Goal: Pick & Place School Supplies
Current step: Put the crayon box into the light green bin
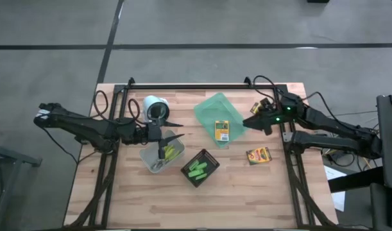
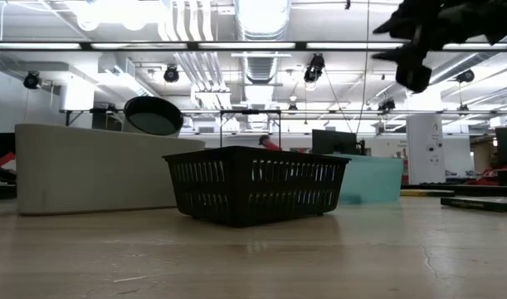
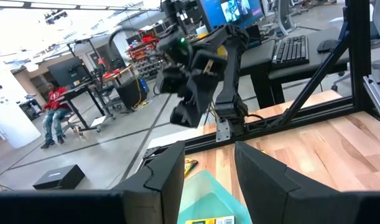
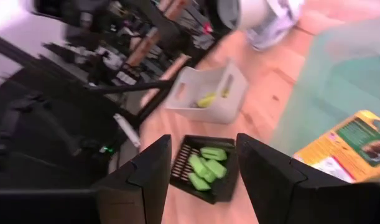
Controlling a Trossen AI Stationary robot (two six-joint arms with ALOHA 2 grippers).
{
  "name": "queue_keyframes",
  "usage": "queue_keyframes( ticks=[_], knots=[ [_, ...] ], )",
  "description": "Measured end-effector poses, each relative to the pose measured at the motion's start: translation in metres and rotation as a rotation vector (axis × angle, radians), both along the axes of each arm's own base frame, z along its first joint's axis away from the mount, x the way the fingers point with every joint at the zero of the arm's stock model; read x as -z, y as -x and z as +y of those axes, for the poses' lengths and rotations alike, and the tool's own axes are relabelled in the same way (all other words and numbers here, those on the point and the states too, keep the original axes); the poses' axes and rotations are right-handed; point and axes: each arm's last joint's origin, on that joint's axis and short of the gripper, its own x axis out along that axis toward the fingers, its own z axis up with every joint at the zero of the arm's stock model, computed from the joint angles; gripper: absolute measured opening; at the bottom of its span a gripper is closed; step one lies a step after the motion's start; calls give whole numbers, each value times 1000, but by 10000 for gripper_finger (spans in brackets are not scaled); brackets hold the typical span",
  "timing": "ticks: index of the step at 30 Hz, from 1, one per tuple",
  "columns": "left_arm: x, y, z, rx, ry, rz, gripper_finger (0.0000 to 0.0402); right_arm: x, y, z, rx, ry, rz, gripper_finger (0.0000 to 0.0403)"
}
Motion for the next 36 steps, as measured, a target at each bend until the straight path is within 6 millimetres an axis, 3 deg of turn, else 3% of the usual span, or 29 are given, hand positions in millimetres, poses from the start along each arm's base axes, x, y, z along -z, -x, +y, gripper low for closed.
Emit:
queue_keyframes(
  ticks=[15,36],
  knots=[
    [0,0,0,0,0,0,147,-15,21,26,-131,78,-119,147],
    [0,0,0,0,0,0,147,-1,28,54,93,32,58,134]
  ],
)
